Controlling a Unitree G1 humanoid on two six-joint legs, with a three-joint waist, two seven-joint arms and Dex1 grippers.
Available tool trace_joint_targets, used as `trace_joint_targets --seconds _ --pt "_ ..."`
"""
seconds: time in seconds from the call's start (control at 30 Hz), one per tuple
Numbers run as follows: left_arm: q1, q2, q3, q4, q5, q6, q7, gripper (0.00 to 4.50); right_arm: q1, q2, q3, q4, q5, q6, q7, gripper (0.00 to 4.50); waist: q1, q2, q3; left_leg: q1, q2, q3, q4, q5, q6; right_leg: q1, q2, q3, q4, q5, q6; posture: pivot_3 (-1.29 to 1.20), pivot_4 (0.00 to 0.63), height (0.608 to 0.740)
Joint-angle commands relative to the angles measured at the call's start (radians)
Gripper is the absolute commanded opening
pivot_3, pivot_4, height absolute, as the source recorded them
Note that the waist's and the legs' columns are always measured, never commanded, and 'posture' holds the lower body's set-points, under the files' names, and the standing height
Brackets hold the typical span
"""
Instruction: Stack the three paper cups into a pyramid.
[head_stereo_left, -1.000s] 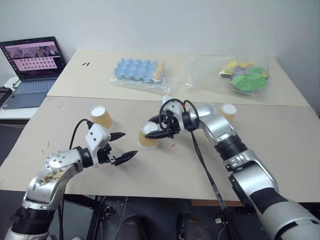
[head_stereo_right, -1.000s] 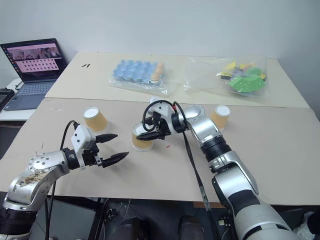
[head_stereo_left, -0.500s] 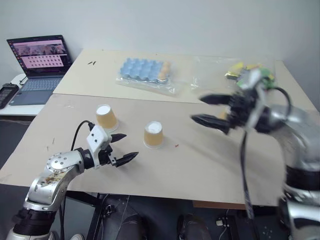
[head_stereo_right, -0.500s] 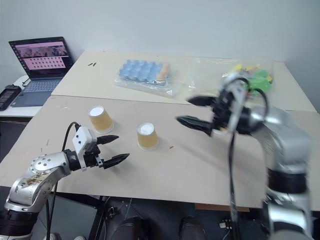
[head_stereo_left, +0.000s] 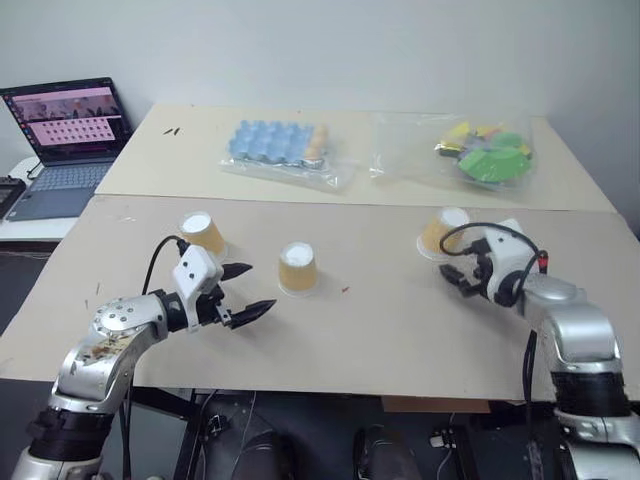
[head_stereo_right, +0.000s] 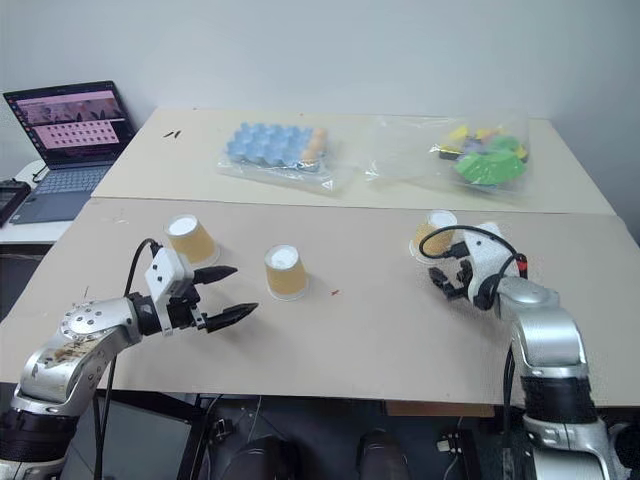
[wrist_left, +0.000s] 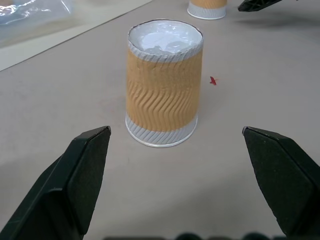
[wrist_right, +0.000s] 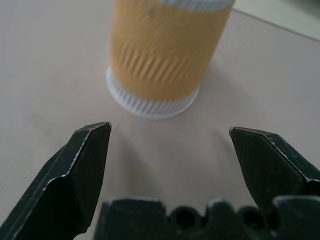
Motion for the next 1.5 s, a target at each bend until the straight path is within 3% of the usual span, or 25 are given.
trace_joint_targets --seconds 0.03,0.53,0.8,0.97,1.1,1.17,1.33,1.5 --pt "-0.011 0.009 0.020 -0.013 0.008 -0.007 0.000 4.50 -0.082 0.018 -0.033 0.046 -0.004 -0.066 -0.029 4.42 0.000 0.000 0.000 0.000 0.000 0.000 -0.001 0.000 0.000 0.000 0.000 0.000 -0.001 0.000 0.000 0.00 0.150 0.733" --pt "0.011 0.010 0.042 -0.033 0.010 0.004 0.018 4.50 -0.248 0.072 -0.059 0.343 -0.004 -0.233 -0.104 4.42 -0.002 0.000 0.000 0.000 0.000 0.004 -0.003 0.000 0.000 0.000 0.000 0.000 -0.001 0.000 0.000 0.00 0.150 0.733" --pt "0.022 0.014 0.049 -0.042 0.008 0.011 0.018 4.50 -0.268 0.081 -0.052 0.313 0.017 -0.267 -0.074 2.29 -0.003 0.000 0.000 0.000 0.000 0.005 -0.002 0.000 0.000 0.000 0.000 0.000 -0.001 0.000 0.000 0.00 0.150 0.733" --pt "0.024 0.015 0.048 -0.040 0.009 0.014 0.015 4.50 -0.316 0.083 -0.053 0.228 0.100 -0.297 0.063 2.24 -0.004 0.001 0.000 0.000 0.000 0.004 -0.003 0.000 0.000 -0.001 0.000 0.001 -0.001 0.000 0.000 0.00 0.150 0.733" --pt "0.020 0.011 0.040 -0.040 0.013 0.018 0.016 4.50 -0.305 0.008 0.074 0.093 0.186 -0.280 0.412 2.24 -0.003 0.001 0.000 0.000 0.000 0.004 -0.004 0.000 0.000 -0.001 0.000 0.001 -0.001 0.000 0.000 0.00 0.150 0.733" --pt "0.018 0.010 0.039 -0.041 0.014 0.021 0.016 4.50 -0.298 -0.018 0.117 0.068 0.195 -0.276 0.498 2.24 -0.002 0.001 0.000 0.000 0.000 0.003 -0.004 0.000 0.000 -0.001 0.001 0.000 -0.001 0.000 0.000 0.00 0.150 0.733" --pt "0.016 0.010 0.038 -0.045 0.014 0.026 0.015 4.50 -0.261 -0.047 0.286 0.046 0.148 -0.344 0.697 2.24 0.002 0.001 0.000 0.000 0.000 0.003 -0.002 0.000 0.000 0.000 0.000 0.000 -0.001 0.000 0.000 0.00 0.150 0.733" --pt "0.023 0.016 0.053 -0.069 0.004 0.042 0.019 4.50 -0.275 -0.013 0.401 0.134 0.059 -0.452 0.771 2.24 0.001 0.001 0.000 0.000 0.000 0.003 -0.002 0.000 0.000 -0.001 0.000 0.000 -0.001 0.000 0.000 0.00 0.150 0.733"
